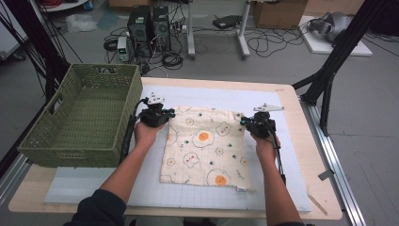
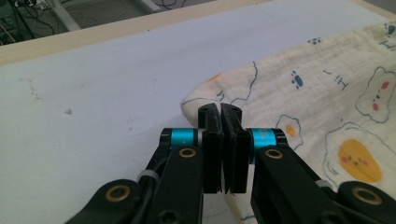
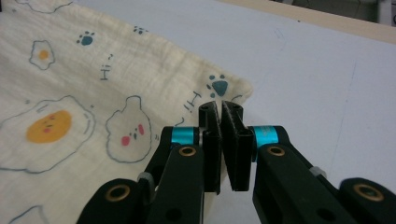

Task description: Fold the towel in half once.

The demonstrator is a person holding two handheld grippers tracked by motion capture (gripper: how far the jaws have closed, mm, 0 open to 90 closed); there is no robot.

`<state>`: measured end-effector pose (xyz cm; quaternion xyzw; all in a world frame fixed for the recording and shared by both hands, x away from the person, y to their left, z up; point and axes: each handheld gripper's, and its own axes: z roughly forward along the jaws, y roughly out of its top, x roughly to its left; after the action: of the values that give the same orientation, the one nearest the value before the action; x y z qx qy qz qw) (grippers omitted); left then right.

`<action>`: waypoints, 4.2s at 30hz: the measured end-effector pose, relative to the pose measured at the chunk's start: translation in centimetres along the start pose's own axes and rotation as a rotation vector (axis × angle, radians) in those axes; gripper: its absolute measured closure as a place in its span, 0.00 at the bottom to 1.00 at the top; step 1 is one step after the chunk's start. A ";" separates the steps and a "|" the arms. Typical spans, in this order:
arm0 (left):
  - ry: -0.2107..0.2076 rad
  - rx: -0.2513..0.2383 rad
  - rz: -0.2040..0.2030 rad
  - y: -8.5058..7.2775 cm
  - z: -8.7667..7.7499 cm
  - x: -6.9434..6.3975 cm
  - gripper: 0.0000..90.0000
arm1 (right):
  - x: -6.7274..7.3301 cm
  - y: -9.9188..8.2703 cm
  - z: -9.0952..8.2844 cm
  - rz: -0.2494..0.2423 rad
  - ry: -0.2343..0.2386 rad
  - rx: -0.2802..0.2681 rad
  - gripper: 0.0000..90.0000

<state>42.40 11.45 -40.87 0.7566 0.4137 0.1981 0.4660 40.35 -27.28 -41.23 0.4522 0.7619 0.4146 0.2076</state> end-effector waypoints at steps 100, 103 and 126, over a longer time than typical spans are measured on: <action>-0.161 0.007 -0.073 -9.4 -8.8 -3.6 0.58 | 5.5 -9.9 -8.4 0.023 0.071 -0.005 0.99; -0.155 0.014 -0.063 -9.4 -8.7 -3.8 0.58 | 5.3 -10.0 -8.1 0.029 0.067 0.045 0.98; -0.113 0.147 -0.045 -6.4 -3.0 -2.9 0.45 | 3.8 -6.3 -3.9 -0.017 0.053 0.072 0.50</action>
<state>35.89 12.15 -44.71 0.7893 0.4169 0.1136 0.4363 32.52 -27.31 -43.93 0.4418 0.7854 0.3970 0.1743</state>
